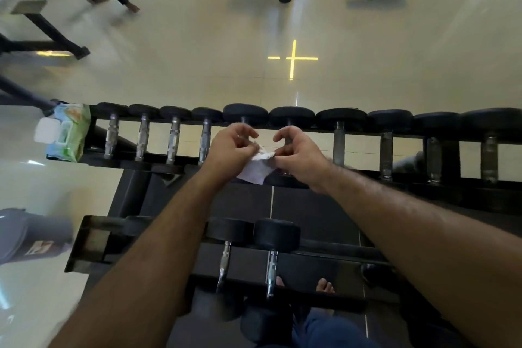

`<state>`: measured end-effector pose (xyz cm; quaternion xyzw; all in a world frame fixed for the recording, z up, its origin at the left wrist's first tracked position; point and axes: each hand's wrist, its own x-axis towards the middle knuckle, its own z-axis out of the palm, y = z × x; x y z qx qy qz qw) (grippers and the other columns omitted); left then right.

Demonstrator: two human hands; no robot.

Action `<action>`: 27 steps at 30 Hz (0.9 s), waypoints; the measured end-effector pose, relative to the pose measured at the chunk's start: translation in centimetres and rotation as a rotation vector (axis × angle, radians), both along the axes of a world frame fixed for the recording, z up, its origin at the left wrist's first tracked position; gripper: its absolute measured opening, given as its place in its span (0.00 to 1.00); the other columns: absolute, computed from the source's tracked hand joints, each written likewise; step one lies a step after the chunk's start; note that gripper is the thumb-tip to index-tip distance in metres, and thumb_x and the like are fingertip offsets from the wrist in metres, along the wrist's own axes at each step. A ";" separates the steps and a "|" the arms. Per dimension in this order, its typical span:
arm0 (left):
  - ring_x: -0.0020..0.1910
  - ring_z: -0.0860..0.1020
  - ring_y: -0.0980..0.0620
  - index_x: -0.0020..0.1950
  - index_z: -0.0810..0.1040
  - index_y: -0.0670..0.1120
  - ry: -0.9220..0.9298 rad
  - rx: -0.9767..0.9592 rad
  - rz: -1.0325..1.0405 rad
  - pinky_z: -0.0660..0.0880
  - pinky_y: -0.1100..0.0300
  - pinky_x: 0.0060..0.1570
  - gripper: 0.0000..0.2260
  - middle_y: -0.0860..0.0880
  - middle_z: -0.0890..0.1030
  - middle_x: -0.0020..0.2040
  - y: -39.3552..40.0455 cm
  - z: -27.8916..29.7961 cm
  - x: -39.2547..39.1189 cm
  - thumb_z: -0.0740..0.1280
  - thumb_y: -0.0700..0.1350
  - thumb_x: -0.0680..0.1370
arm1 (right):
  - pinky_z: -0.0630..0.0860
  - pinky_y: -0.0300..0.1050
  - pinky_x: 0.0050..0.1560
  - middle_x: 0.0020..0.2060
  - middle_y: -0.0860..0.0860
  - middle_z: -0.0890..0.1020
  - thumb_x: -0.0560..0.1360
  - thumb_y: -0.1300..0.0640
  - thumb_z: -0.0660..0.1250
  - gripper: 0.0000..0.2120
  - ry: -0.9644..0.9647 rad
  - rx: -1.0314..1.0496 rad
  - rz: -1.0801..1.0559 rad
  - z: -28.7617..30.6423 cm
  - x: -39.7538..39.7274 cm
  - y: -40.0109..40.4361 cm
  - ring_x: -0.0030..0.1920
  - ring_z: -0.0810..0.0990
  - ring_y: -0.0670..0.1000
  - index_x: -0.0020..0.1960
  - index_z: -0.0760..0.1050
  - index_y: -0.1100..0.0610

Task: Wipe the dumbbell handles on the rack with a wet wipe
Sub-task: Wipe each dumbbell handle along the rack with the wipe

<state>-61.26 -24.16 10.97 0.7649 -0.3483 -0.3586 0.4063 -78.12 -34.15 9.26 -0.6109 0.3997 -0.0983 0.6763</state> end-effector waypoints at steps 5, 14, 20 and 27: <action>0.55 0.83 0.43 0.60 0.84 0.50 0.432 -0.073 0.137 0.80 0.50 0.49 0.09 0.44 0.85 0.53 1.1 -0.1 -0.4 0.69 0.50 0.84 | 0.84 0.60 0.49 0.44 0.55 0.87 0.79 0.62 0.76 0.15 -0.067 0.072 -0.060 0.1 0.5 0.6 0.44 0.85 0.55 0.62 0.78 0.50; 0.57 0.85 0.40 0.65 0.77 0.44 0.625 -0.037 0.389 0.84 0.43 0.56 0.18 0.36 0.84 0.59 1.7 -0.7 -2.9 0.76 0.36 0.77 | 0.85 0.67 0.56 0.52 0.60 0.85 0.69 0.57 0.81 0.25 0.075 0.066 -0.008 0.8 0.5 0.3 0.52 0.88 0.62 0.61 0.74 0.49; 0.57 0.85 0.41 0.66 0.76 0.49 0.703 -0.133 0.507 0.85 0.49 0.48 0.20 0.40 0.83 0.61 2.1 -1.4 -3.2 0.73 0.33 0.78 | 0.87 0.60 0.49 0.49 0.61 0.87 0.77 0.66 0.77 0.17 -0.081 0.095 0.030 1.0 -0.2 0.8 0.48 0.89 0.60 0.61 0.76 0.56; 0.55 0.86 0.45 0.57 0.87 0.44 0.342 -0.135 0.168 0.83 0.54 0.53 0.11 0.45 0.88 0.52 2.9 -0.3 -2.0 0.65 0.38 0.83 | 0.86 0.58 0.54 0.53 0.60 0.87 0.77 0.67 0.76 0.13 -0.141 0.194 0.033 1.3 0.2 0.1 0.51 0.88 0.57 0.59 0.80 0.58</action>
